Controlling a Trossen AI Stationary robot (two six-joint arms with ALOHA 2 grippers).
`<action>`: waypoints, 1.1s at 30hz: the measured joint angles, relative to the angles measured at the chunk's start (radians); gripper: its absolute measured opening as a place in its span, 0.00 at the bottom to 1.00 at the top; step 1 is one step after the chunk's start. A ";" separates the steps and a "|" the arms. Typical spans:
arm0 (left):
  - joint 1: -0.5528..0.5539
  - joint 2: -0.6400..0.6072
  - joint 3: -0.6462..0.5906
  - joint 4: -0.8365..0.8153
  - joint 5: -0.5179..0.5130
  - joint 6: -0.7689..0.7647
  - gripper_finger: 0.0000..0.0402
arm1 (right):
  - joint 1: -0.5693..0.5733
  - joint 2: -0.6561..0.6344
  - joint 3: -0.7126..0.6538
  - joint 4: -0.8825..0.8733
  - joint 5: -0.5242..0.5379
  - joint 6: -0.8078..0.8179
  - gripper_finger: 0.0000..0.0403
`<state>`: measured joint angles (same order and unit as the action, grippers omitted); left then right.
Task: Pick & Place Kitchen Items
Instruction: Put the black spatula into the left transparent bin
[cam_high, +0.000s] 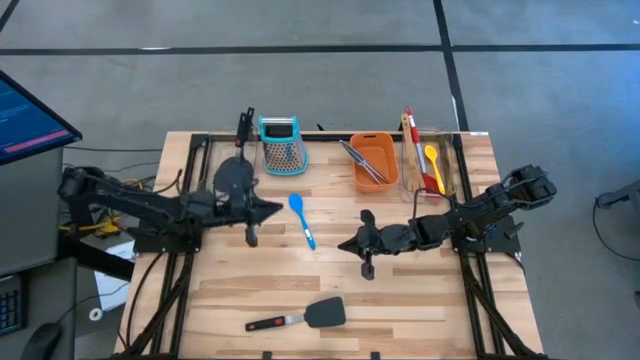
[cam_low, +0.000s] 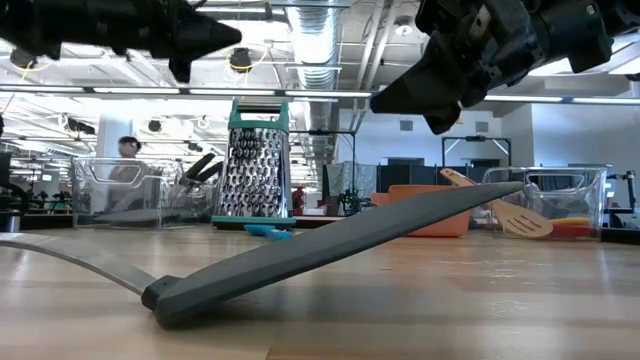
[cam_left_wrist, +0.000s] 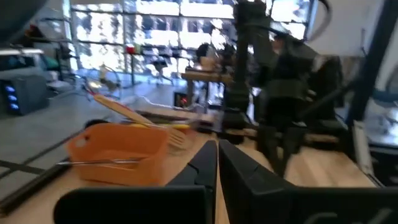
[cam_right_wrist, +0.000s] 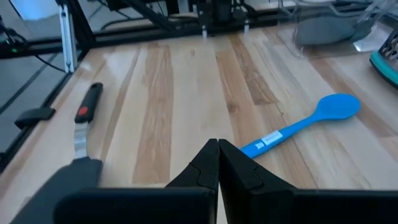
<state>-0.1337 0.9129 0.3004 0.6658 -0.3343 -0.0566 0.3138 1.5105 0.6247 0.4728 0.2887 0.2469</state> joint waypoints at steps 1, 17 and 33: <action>-0.026 0.011 0.022 -0.028 -0.010 0.000 0.00 | 0.000 0.000 0.000 0.010 0.000 0.001 0.00; -0.295 0.328 0.538 -0.653 -0.096 -0.003 0.00 | 0.034 0.000 0.000 0.089 0.000 -0.010 0.00; -0.545 0.585 0.761 -0.810 -0.110 -0.271 0.00 | 0.034 0.000 0.000 0.093 -0.030 0.020 0.00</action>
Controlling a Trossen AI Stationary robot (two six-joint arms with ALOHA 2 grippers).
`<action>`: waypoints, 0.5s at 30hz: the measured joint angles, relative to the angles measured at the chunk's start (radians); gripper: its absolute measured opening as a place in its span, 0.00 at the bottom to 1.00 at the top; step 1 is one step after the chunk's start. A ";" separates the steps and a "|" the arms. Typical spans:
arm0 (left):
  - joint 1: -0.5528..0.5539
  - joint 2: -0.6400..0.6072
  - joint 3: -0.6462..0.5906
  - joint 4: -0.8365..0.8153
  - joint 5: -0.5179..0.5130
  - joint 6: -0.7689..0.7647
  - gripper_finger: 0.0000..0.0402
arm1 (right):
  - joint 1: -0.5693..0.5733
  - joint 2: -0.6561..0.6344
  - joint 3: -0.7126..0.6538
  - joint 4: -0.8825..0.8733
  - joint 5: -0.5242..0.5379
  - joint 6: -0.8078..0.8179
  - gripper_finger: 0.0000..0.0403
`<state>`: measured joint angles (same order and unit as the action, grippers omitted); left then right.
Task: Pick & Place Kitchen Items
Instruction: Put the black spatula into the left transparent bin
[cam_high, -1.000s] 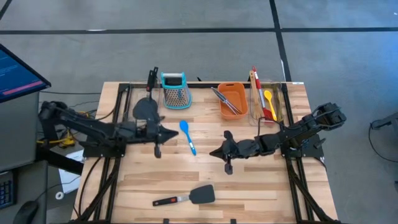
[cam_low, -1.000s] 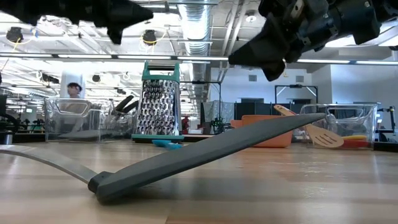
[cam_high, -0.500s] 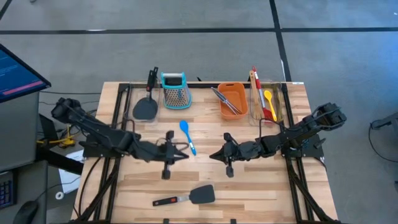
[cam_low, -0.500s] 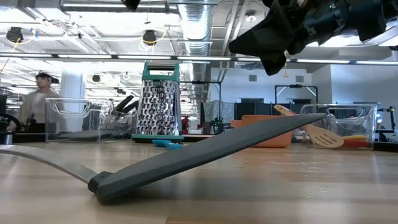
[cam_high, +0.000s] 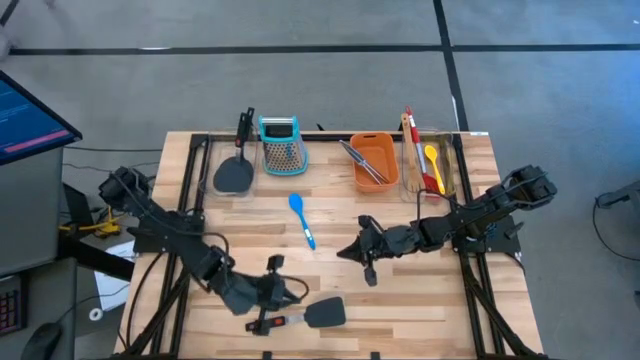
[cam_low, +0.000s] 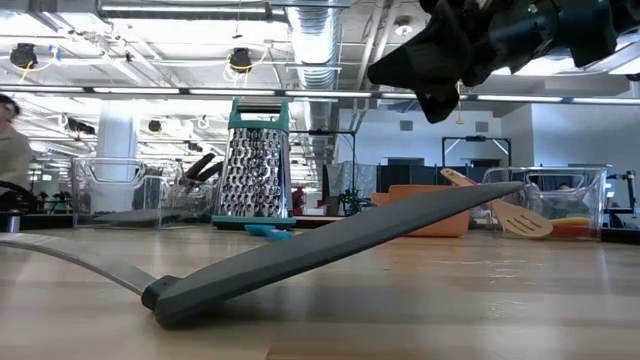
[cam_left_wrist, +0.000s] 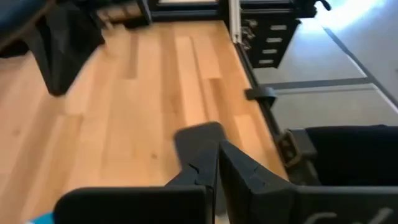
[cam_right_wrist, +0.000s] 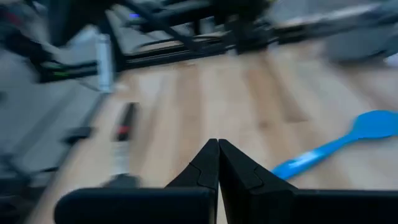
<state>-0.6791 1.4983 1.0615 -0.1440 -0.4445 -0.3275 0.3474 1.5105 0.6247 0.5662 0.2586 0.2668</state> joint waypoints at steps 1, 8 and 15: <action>-0.011 0.008 0.000 0.002 0.000 -0.020 0.00 | -0.001 0.000 0.000 0.005 -0.041 0.032 0.00; -0.058 0.024 -0.034 0.003 0.000 -0.127 0.00 | 0.083 0.000 0.043 0.012 -0.114 0.124 0.00; -0.069 0.024 -0.114 0.015 0.015 -0.251 0.00 | 0.229 0.000 0.124 -0.177 0.077 0.184 0.00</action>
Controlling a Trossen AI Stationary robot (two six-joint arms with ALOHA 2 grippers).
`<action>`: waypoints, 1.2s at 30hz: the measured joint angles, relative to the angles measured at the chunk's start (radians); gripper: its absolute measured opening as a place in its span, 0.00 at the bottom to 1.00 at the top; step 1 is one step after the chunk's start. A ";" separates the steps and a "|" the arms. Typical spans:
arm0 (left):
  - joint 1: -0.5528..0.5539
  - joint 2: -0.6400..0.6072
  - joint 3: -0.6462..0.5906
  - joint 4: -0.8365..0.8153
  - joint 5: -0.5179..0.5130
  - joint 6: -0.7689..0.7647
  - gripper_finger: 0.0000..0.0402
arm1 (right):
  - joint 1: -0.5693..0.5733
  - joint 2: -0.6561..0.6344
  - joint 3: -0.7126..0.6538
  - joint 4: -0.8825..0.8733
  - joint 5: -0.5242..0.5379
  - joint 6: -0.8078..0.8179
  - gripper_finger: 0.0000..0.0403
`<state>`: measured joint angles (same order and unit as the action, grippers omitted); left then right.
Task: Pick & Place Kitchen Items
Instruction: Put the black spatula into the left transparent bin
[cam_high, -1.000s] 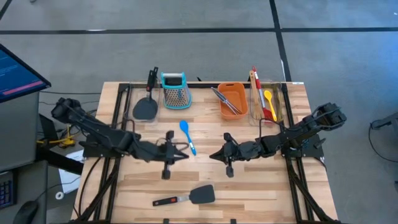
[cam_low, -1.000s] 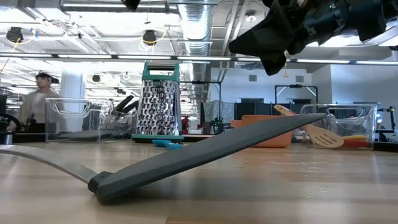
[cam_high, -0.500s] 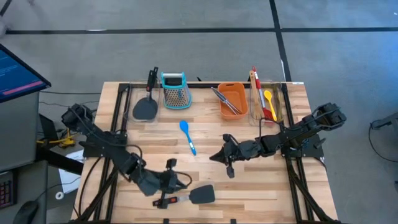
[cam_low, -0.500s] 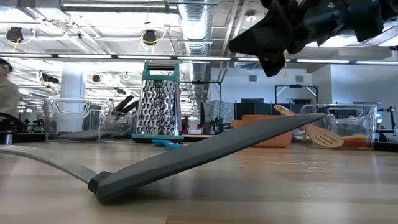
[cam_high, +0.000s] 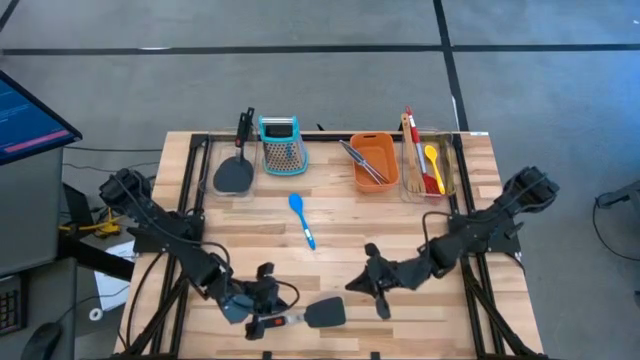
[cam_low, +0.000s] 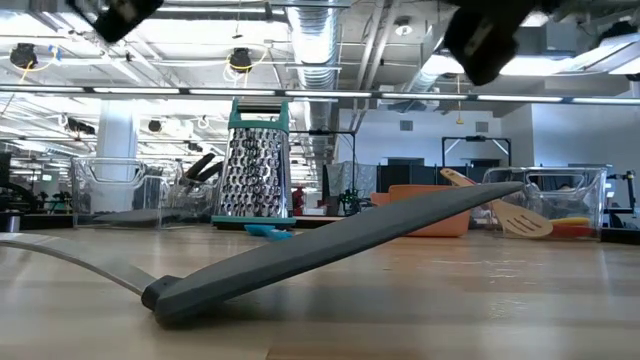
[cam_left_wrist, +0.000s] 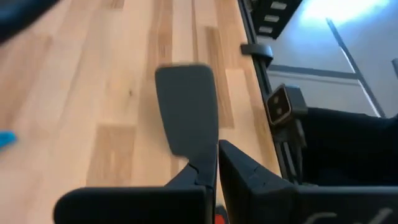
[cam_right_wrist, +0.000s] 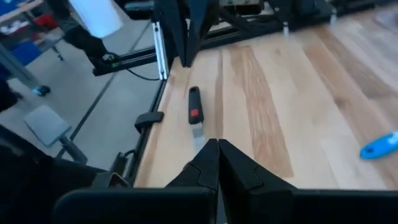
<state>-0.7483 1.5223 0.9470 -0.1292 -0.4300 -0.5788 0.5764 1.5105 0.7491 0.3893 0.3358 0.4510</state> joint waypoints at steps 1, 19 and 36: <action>0.000 0.000 -0.011 0.004 0.017 -0.025 0.00 | 0.016 0.000 0.009 -0.019 0.022 0.030 0.00; 0.003 0.320 0.142 0.047 0.215 -0.213 0.00 | 0.108 0.000 0.024 -0.063 0.279 0.099 0.00; 0.017 0.495 0.159 0.090 0.157 -0.397 0.00 | 0.103 0.000 0.024 -0.061 0.293 0.066 0.00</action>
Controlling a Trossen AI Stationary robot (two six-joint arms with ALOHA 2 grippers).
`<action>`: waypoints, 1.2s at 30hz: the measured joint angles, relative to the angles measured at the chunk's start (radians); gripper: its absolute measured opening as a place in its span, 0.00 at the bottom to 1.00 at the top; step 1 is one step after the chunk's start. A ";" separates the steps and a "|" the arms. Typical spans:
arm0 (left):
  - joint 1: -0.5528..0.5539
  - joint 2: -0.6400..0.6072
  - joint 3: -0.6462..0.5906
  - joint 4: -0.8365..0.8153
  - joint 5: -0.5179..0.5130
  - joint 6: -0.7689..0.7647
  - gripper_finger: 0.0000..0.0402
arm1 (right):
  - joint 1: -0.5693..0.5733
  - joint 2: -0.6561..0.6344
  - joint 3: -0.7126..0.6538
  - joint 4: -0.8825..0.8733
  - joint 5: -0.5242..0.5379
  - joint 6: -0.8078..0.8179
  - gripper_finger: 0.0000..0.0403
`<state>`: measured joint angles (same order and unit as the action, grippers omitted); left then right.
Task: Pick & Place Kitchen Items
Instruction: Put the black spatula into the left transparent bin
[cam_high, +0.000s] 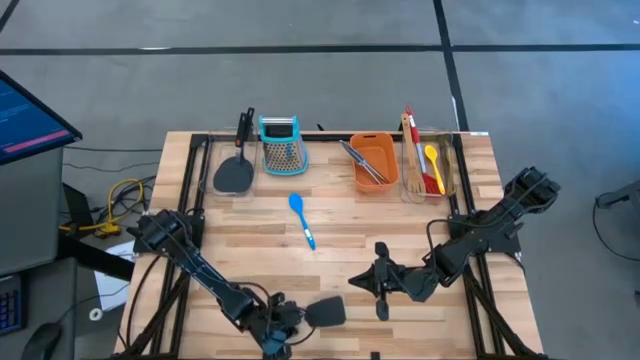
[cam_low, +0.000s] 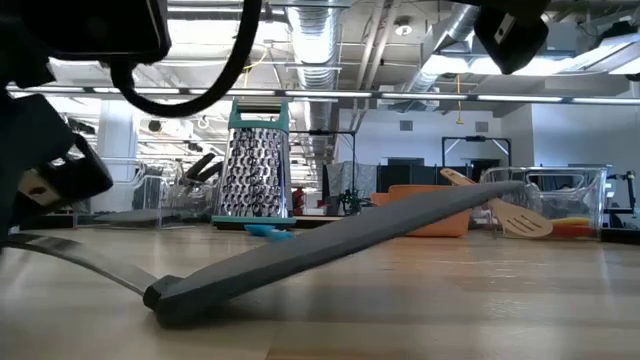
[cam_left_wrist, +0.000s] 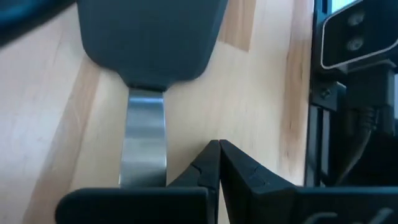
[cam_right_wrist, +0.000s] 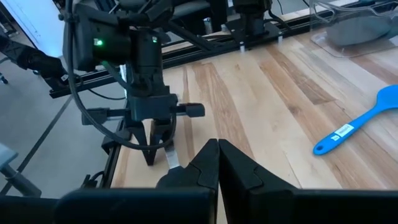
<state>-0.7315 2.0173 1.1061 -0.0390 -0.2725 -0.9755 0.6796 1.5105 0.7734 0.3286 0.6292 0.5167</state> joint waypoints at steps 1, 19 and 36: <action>0.000 0.000 0.000 -0.001 -0.020 0.011 0.00 | 0.000 0.000 0.000 0.000 0.000 0.000 0.00; 0.164 -0.022 -0.067 -0.055 -0.205 0.196 0.00 | 0.001 0.000 0.000 -0.003 0.000 -0.003 0.00; 0.198 -0.291 -0.109 -0.051 -0.217 0.423 0.00 | 0.014 0.000 0.000 -0.007 0.000 -0.002 0.00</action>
<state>-0.5334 1.7259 0.9975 -0.0900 -0.4892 -0.5527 0.6937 1.5105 0.7738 0.3219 0.6289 0.5148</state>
